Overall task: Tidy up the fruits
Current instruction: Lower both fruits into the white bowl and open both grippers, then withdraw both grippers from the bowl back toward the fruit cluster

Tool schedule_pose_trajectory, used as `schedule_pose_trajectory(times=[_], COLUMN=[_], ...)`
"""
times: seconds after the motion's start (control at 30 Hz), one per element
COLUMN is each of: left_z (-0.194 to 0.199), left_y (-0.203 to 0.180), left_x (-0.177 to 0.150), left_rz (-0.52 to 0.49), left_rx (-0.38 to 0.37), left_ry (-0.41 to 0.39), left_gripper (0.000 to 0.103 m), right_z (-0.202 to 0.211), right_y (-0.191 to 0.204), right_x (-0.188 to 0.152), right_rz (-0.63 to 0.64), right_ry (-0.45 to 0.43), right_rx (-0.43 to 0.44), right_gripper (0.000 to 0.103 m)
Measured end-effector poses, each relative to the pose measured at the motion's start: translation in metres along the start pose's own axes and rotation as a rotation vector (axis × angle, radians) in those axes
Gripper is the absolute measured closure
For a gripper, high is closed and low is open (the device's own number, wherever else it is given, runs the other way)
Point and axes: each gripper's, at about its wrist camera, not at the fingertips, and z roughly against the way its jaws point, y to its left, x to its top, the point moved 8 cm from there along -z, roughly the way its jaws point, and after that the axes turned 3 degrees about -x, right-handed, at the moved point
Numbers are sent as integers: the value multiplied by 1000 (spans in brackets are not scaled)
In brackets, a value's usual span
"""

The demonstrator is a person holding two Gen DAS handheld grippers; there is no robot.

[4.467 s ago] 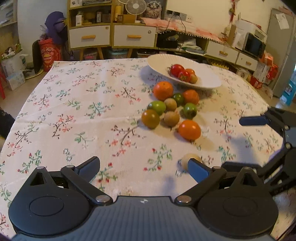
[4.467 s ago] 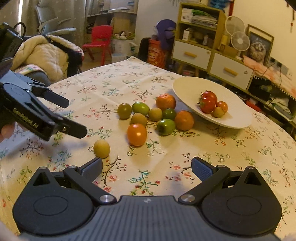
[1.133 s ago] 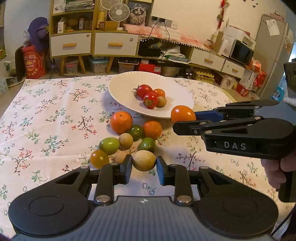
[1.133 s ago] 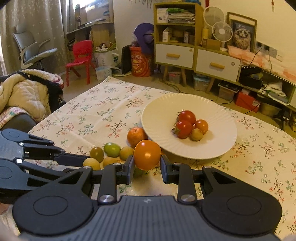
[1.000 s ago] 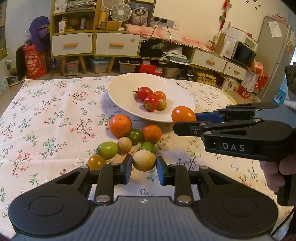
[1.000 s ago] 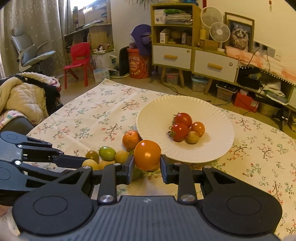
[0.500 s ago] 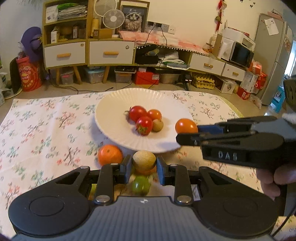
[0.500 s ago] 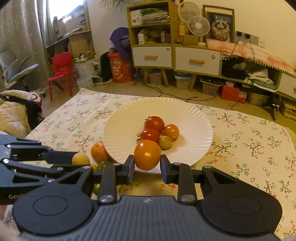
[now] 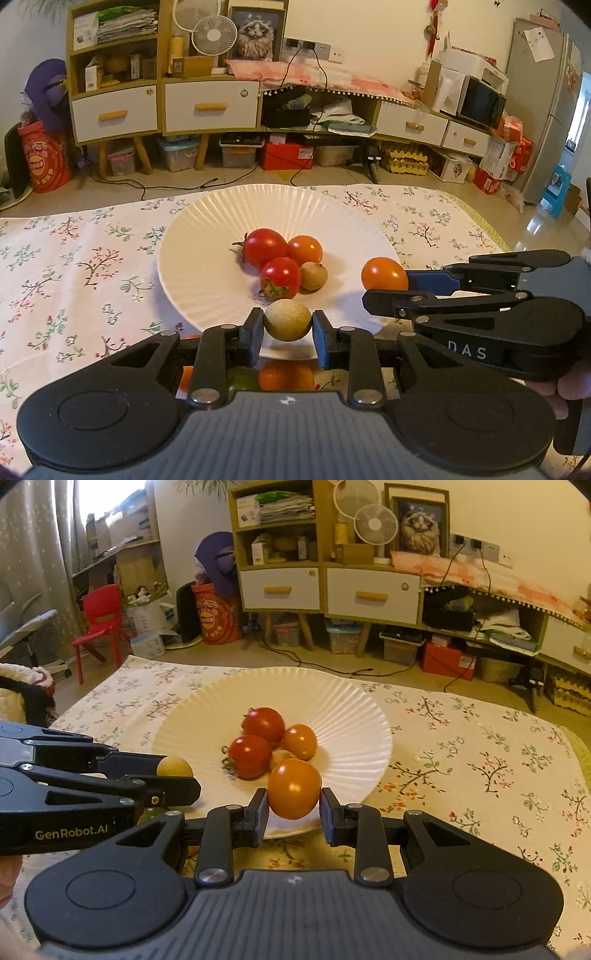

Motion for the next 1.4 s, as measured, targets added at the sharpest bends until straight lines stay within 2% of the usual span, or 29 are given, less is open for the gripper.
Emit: schedule_pose_trajectory(times=[0.57, 0.8, 0.97, 1.03, 1.13, 1.23, 1.33, 1.4], left_z=[-12, -7, 4, 9, 16, 21, 25, 27], left_y=[-5, -3, 0, 2, 6, 7, 7, 5], left_x=[0, -2, -3, -4, -6, -10, -15, -17], left_rz=[-26, -26, -22, -20, -3, 1, -1, -8], left_rx=[9, 18, 23, 36, 38, 41, 38, 37], left_ry=[20, 10, -6, -10, -13, -13, -14, -13], left_gripper=[77, 68, 62, 54, 50, 46, 36, 35], right_z=[0, 5, 11, 14, 17, 19, 22, 24], right_y=[-1, 0, 1, 0, 1, 2, 5, 8], right_x=[1, 5, 9, 10, 10, 10, 10, 9], right_rz=[12, 15, 9, 4, 1, 1, 4, 11], right_ry=[0, -8, -25, -29, -36, -38, -41, -45], right_rx=[-4, -1, -1, -3, -6, -5, -1, 2], right_gripper=[76, 74, 63, 56, 47, 41, 33, 31])
